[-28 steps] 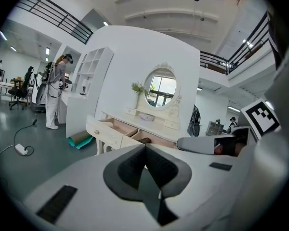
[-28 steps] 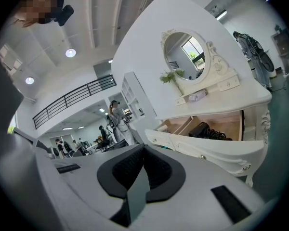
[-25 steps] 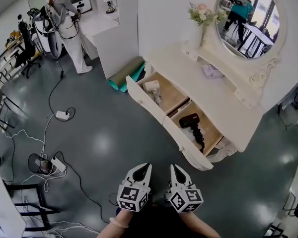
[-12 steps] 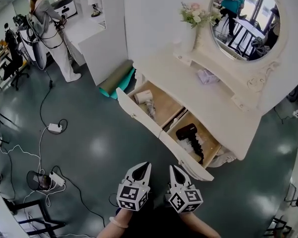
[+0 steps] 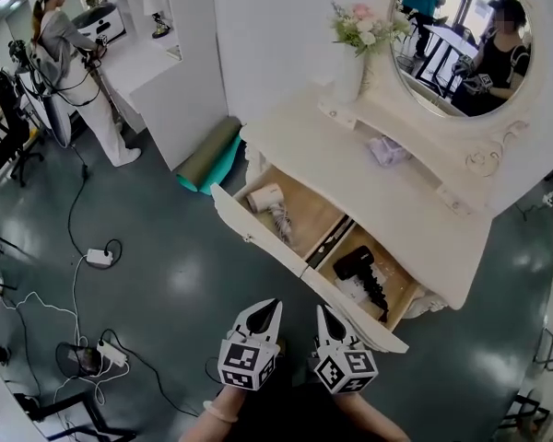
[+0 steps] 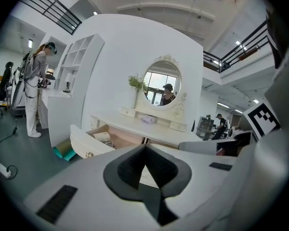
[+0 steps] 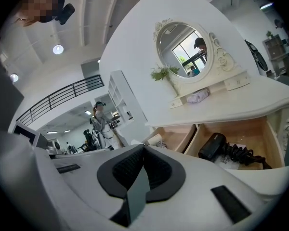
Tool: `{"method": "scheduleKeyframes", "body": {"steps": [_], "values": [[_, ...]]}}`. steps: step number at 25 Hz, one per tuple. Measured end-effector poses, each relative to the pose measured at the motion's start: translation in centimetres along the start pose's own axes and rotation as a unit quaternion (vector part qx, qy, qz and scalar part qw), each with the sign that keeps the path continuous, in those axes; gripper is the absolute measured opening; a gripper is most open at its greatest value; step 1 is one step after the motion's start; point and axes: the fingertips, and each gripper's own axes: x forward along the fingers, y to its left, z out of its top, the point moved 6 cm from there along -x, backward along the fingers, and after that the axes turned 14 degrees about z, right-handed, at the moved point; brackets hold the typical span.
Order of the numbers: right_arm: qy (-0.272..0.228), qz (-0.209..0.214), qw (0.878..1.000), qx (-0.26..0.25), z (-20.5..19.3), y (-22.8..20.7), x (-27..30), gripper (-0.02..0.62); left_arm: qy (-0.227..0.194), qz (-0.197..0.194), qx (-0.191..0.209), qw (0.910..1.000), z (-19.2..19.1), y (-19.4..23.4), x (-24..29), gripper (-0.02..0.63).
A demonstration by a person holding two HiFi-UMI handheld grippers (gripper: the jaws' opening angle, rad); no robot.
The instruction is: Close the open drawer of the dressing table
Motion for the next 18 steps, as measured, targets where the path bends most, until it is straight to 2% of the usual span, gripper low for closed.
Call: {"method": "scheduleKeyframes", "body": {"steps": [10, 18], "values": [[-0.001, -0.019, 1.0, -0.008, -0.8, 0.3, 2.9, 0.026, 0.01, -0.037, 0.007, 0.9992, 0.5, 1.8, 3.3, 0.023], [-0.017, -0.077, 0.997, -0.014, 0.2, -1.1, 0.7, 0.026, 0.018, -0.084, 0.02, 0.9961, 0.4, -0.3, 3.5, 0.023]]}}
